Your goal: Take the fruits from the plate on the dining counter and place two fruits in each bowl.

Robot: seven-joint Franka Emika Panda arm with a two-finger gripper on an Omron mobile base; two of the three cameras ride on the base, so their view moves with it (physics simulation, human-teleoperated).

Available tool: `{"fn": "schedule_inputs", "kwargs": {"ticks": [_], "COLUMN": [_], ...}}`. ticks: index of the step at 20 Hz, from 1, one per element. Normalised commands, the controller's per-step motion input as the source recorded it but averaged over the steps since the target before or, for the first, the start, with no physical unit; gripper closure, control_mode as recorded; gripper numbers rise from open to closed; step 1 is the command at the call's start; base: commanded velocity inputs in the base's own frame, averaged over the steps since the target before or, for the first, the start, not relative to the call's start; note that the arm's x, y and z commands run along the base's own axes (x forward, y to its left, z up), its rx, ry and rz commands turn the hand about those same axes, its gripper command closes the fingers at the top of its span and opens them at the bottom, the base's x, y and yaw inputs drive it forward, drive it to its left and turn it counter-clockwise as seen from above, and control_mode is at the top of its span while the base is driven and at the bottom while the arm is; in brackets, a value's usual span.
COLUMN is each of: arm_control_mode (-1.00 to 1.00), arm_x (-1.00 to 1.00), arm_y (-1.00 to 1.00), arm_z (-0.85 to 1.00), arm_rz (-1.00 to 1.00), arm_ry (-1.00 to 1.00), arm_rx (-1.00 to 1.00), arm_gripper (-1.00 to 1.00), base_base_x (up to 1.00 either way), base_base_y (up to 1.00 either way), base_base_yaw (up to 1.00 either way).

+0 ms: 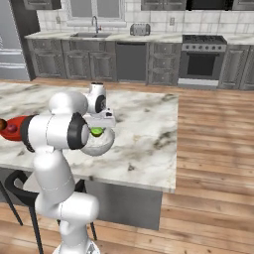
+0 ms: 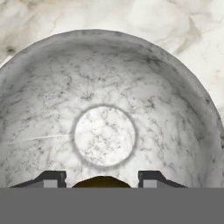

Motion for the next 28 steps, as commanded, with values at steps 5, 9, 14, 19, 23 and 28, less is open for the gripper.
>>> {"fn": "schedule_inputs", "kwargs": {"ticks": [5, 9, 14, 19, 23, 28], "arm_control_mode": [-1.0, -1.0, -1.0, -1.0, -1.0, -1.0], "arm_x": [0.04, 0.0, 0.1, 0.07, 0.0, 0.03], "arm_y": [0.14, 0.0, 0.0, 0.0, 0.0, 0.0], "arm_z": [-0.31, 0.0, -0.15, -0.05, 0.0, 0.0], "arm_rz": [0.0, 0.0, 0.0, 0.0, 0.0, 0.0], "arm_ry": [0.0, 0.0, 0.0, 0.0, 0.0, 0.0], "arm_rx": [0.0, 0.0, 0.0, 0.0, 0.0, 0.0], "arm_gripper": [1.0, 1.0, 1.0, 1.0, -1.0, -1.0], "base_base_x": [0.0, 0.0, 0.0, 0.0, 0.0, 0.0], "base_base_y": [0.0, 0.0, 0.0, 0.0, 0.0, 0.0], "base_base_yaw": [0.0, 0.0, 0.0, 0.0, 0.0, 0.0]}}
